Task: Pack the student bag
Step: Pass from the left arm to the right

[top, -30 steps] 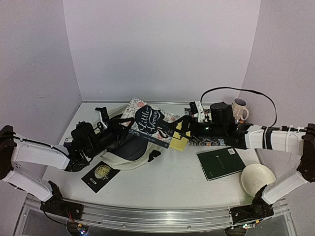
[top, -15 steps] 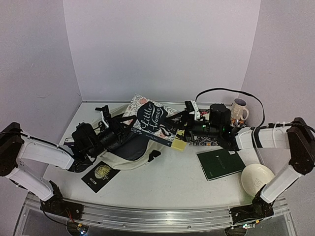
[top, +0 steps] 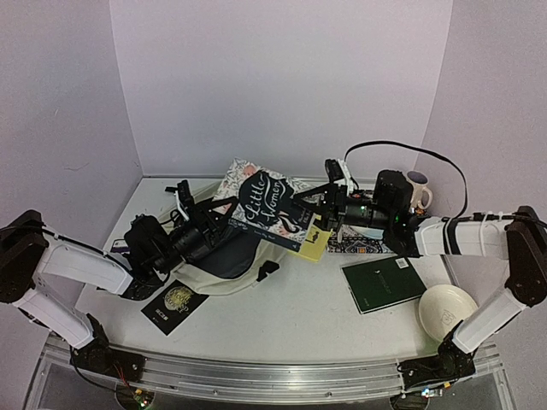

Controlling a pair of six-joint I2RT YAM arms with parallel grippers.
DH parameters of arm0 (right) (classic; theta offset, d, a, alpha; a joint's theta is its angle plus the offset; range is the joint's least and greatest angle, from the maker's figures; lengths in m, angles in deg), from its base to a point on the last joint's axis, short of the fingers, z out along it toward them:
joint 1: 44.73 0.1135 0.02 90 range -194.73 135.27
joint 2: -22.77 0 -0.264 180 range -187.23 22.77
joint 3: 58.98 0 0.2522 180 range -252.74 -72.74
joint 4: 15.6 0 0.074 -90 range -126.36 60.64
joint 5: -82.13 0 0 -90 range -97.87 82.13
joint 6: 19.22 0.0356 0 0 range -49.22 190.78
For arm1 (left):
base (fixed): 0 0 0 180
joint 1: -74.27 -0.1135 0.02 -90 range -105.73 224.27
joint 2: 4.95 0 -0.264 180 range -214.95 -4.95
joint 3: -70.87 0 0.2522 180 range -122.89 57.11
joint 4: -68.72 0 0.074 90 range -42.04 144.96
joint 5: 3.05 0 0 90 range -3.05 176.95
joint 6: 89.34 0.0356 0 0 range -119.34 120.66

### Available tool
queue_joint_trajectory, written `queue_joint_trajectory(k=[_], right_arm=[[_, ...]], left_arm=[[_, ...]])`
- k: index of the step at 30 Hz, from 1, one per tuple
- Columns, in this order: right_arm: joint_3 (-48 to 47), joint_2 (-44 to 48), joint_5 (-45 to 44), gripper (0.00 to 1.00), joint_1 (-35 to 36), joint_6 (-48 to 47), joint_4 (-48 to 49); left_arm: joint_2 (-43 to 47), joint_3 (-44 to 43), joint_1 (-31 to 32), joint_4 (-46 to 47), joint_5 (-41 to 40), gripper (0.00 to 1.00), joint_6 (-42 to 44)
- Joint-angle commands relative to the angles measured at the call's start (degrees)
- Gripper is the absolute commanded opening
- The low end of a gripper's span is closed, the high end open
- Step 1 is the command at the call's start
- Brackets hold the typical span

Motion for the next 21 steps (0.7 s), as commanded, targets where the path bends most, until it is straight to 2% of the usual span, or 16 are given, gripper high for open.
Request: queue_joint_trajectory(k=[1,4,9,14,16,19,21], right_arm=[[-0.98,3.77,4.56,0.52,0.37,-0.34,6.47],[-0.12,4.68,4.60,0.38,0.21,-0.36,6.48],[0.73,6.00,4.05,0.27,-0.39,-0.30,6.55],[0.76,5.61,3.61,0.04,-0.95,0.06,6.57],[0.81,4.84,3.57,0.00,-1.21,0.24,6.57],[1.18,3.92,2.88,0.00,-1.66,0.63,6.57],[1.36,3.36,2.23,0.00,-1.94,1.13,6.55]], left_arm=[[-1.33,-0.02,-0.23,5.23,-1.73,0.23,1.13],[-1.89,0.87,-0.22,5.22,-2.44,0.27,1.83],[-2.60,1.59,-0.26,5.15,-2.62,0.48,4.08],[-1.80,3.52,-0.52,5.04,-3.80,0.60,4.45],[-0.74,4.32,-0.71,4.17,-4.75,0.65,6.69],[2.45,5.00,-1.19,-3.09,-7.89,0.73,10.57],[5.61,2.97,-1.36,-15.00,-11.02,0.76,14.61]])
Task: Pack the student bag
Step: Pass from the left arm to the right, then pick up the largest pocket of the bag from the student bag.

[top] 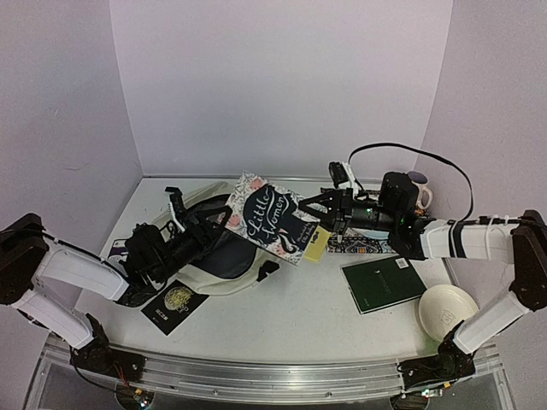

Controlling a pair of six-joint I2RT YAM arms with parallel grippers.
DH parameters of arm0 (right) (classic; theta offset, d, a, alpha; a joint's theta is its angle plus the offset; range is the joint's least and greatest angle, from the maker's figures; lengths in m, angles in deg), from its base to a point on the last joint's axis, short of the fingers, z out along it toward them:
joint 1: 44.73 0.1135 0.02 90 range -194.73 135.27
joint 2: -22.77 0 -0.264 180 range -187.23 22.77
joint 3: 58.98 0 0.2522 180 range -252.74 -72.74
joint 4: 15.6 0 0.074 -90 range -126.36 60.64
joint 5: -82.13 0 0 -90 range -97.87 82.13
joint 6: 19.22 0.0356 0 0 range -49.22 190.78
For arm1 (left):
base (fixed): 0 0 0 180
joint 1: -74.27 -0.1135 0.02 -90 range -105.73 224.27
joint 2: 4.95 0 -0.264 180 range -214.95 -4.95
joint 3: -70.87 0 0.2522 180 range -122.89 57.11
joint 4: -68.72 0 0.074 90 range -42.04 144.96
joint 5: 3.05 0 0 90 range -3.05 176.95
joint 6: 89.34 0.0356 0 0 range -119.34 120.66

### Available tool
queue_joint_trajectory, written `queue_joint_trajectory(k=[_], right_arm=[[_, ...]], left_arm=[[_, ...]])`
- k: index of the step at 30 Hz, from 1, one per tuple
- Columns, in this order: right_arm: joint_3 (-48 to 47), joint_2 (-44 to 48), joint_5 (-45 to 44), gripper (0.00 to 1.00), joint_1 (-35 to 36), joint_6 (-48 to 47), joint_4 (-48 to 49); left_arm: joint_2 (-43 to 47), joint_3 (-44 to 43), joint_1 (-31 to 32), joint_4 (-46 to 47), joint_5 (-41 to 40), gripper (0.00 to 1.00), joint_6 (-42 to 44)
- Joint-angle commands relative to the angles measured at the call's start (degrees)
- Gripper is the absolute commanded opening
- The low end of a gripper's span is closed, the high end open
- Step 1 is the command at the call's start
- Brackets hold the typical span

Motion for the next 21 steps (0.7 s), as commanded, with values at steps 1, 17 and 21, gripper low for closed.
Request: queue_joint_trajectory(k=[1,17,21], right_arm=[[-0.77,0.33,-0.46,0.00,-0.73,1.20,7.13],[1.10,-2.79,-6.68,0.00,-2.35,1.71,3.02],[1.78,-2.63,-7.54,0.00,-2.52,0.63,1.55]], left_arm=[[7.58,-3.46,-0.73,-20.57,-7.55,0.77,10.38],[-4.47,-35.20,-4.52,-82.44,-31.36,0.90,36.59],[-8.06,-37.19,-9.30,-86.57,-30.51,0.91,34.08]])
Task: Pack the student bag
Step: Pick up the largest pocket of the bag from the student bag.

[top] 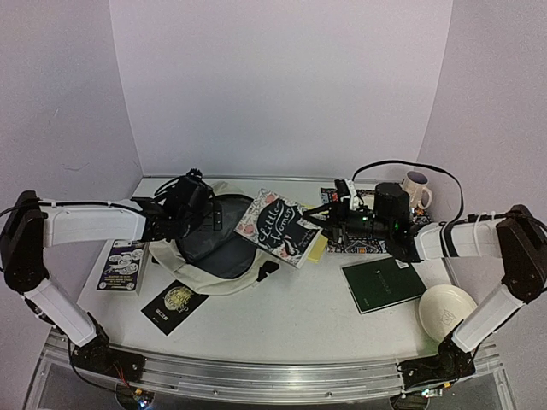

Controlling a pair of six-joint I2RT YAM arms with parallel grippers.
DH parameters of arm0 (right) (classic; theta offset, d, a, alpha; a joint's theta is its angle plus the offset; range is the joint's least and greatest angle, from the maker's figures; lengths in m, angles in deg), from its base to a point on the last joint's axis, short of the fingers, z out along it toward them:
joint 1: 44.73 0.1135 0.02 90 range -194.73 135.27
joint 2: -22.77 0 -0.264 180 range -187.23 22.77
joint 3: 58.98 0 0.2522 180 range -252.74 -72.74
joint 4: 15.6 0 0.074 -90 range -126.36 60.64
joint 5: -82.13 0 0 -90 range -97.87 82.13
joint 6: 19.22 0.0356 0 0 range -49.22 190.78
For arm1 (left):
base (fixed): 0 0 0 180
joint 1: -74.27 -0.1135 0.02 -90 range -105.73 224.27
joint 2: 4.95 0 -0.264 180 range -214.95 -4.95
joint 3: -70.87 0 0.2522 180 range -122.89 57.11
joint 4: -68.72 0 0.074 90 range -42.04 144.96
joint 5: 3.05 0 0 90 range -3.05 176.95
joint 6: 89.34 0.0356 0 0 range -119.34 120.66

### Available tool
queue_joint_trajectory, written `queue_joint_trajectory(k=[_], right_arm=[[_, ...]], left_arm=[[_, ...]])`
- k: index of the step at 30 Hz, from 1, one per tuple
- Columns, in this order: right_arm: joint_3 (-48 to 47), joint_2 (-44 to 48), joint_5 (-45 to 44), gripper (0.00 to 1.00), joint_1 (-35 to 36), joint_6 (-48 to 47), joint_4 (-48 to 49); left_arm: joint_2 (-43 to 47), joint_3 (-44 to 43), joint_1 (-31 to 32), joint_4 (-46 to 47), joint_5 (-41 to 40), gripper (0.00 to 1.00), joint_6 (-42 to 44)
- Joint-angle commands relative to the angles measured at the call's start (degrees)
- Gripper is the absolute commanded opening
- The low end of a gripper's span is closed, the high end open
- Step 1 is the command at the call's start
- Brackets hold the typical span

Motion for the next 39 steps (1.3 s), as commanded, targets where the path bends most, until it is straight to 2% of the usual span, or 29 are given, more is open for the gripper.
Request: queue_joint_trajectory(k=[1,8,13,16,18,20,24,39], right_arm=[[-0.24,1.52,-0.49,0.00,-0.29,-1.49,5.33],[0.16,1.03,-0.27,0.00,-0.35,-1.87,4.89],[0.00,1.10,-0.08,0.00,-0.35,-1.85,4.89],[0.14,1.22,0.11,0.00,-0.35,-1.53,4.89],[0.08,1.34,0.25,0.00,-0.35,-1.29,4.87],[-0.01,1.33,0.27,0.00,-0.35,-0.88,4.81],[-0.61,0.47,0.27,0.00,-0.35,-0.15,4.64],[-4.44,-5.91,0.36,0.00,-0.29,6.07,4.90]], left_arm=[[-3.38,-3.21,-5.46,-11.52,-2.43,0.91,0.01],[-7.73,-5.45,-12.18,-11.65,5.68,0.89,-1.55],[-11.72,-7.44,-14.33,-11.61,10.48,0.77,-1.52],[-12.66,-7.79,-14.78,-11.63,13.05,0.62,-1.68],[-11.98,-7.68,-14.77,-11.65,14.98,0.48,-2.22],[-10.40,-7.36,-14.78,-11.60,17.45,0.28,-2.87],[-6.63,-6.89,-14.73,-11.23,23.00,0.02,-4.01],[10.26,-5.59,-11.71,-3.60,41.63,0.00,-6.25]])
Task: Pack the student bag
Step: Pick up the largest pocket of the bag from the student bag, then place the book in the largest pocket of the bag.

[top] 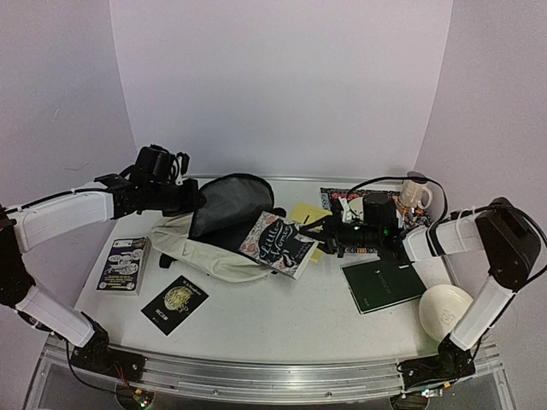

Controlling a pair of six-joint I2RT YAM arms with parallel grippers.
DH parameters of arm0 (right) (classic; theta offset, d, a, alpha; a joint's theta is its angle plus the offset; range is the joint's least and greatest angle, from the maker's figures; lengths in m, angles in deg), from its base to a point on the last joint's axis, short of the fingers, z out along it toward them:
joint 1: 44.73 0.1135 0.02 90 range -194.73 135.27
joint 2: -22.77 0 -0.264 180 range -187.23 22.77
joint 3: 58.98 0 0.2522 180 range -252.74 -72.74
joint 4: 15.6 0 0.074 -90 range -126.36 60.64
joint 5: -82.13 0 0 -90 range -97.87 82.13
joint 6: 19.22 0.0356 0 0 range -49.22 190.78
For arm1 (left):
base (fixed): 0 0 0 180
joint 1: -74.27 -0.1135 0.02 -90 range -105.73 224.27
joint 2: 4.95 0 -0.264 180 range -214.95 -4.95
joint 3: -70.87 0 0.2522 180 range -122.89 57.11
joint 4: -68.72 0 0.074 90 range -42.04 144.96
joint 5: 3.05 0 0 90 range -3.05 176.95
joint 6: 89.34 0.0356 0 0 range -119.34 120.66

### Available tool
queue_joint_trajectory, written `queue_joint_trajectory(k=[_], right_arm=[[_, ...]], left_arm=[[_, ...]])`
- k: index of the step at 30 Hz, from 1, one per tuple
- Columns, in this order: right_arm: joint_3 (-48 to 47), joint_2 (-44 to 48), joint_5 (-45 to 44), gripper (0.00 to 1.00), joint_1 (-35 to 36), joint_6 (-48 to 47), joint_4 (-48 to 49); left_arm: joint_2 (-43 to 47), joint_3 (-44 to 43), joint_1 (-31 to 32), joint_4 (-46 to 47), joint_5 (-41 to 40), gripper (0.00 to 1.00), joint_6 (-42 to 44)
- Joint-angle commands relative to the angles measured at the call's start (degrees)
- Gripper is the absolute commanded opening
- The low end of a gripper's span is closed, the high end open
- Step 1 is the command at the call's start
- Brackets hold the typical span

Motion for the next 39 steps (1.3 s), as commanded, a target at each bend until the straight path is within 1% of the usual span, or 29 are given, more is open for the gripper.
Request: queue_joint_trajectory(k=[1,4,9,16,19,30,32,36,39], right_arm=[[-5.03,0.19,1.70,0.00,-0.10,2.81,7.15],[-5.52,-0.82,1.43,0.00,-0.10,4.00,7.38],[-6.26,-3.47,1.04,0.00,0.46,6.32,9.05],[-6.98,-7.47,0.86,0.00,1.36,9.51,12.91],[-7.76,-9.02,1.06,0.00,2.22,10.22,13.57],[-13.63,-14.90,3.52,0.00,5.49,15.21,19.56],[-14.14,-15.76,3.64,0.00,6.04,15.64,20.35],[-12.09,-16.00,1.58,0.00,6.04,15.32,20.51],[-13.17,-17.94,2.17,0.00,6.76,15.78,21.34]], left_arm=[[4.40,-0.19,1.03,7.09,8.14,0.00,-1.23],[5.66,1.12,1.78,9.81,11.03,0.00,-1.28],[8.05,4.40,2.76,17.72,15.12,0.00,-2.21],[11.17,8.26,4.21,27.17,17.13,0.00,-2.86],[11.24,8.15,4.86,28.04,16.46,0.00,-1.65],[9.46,6.74,7.36,32.63,19.16,0.00,2.15],[9.75,7.17,7.35,32.77,17.65,0.00,2.61],[10.73,10.00,7.35,32.92,16.07,0.00,2.14],[10.62,12.03,7.35,33.97,17.52,0.00,1.74]])
